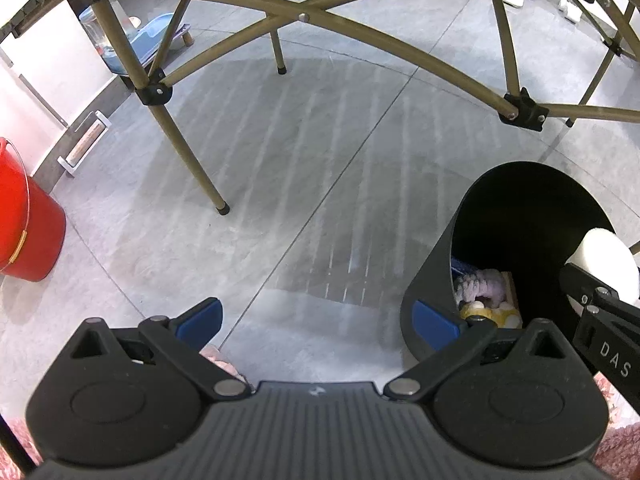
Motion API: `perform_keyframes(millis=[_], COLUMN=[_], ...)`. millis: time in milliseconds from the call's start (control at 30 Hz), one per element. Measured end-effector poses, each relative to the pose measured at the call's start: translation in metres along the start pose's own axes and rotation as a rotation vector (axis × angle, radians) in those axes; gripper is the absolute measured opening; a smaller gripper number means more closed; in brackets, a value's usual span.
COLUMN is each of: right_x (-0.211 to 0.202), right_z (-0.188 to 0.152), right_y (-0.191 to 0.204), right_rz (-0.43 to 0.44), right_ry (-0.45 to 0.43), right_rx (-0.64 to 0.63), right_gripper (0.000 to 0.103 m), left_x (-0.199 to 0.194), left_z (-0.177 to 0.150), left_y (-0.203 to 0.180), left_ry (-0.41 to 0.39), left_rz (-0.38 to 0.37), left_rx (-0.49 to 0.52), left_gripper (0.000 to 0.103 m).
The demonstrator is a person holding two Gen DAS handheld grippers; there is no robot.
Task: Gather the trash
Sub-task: 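Lower the white sponge into the bin and open the right tool, then raise both tools back up toward the bag and pouch on the table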
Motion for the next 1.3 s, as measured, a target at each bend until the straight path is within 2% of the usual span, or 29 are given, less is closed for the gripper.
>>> perform_keyframes(millis=[333,533,567,600,633,833,1300], right_x=[0.007,0.01,0.011,0.012,0.012,0.012,0.014], right_z=[-0.005,-0.007,-0.007,-0.007,-0.007,-0.006,-0.007], right_y=[-0.002,-0.004,-0.005,-0.006,-0.006,-0.007,-0.013], right_rz=[-0.003,0.002,0.003,0.005,0.006,-0.008,-0.041], right_ry=[0.03,0.056,0.062,0.066,0.07,0.063,0.06], right_rx=[0.01,0.025,0.031,0.04,0.046,0.052,0.069], right_gripper=[0.052,0.057,0.065,0.082,0.09,0.102,0.103], left_x=[0.001,0.001,0.002,0.002,0.002,0.002,0.001], left_z=[-0.001,0.0,0.0,0.001,0.001,0.001,0.001], left_y=[-0.004,-0.004,-0.003,-0.002,-0.001,-0.002,-0.003], left_ry=[0.006,0.003,0.002,0.002,0.002,0.005,0.005], left_rz=[0.005,0.011,0.014,0.016,0.019,0.02,0.016], left_rx=[0.013,0.001,-0.004,-0.01,-0.017,-0.015,-0.013], left_gripper=[0.103,0.103,0.103,0.103,0.103,0.103,0.103])
Point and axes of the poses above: each gripper's, at about its wrist camera, not at the fingertips, and x roughly the way its jaws point, y to its left, z to its top, the point moved 5 cm from there along x, roughly the way its jaws point, and after that the axes turned 6 degrees about x, right-handed, at the moved point
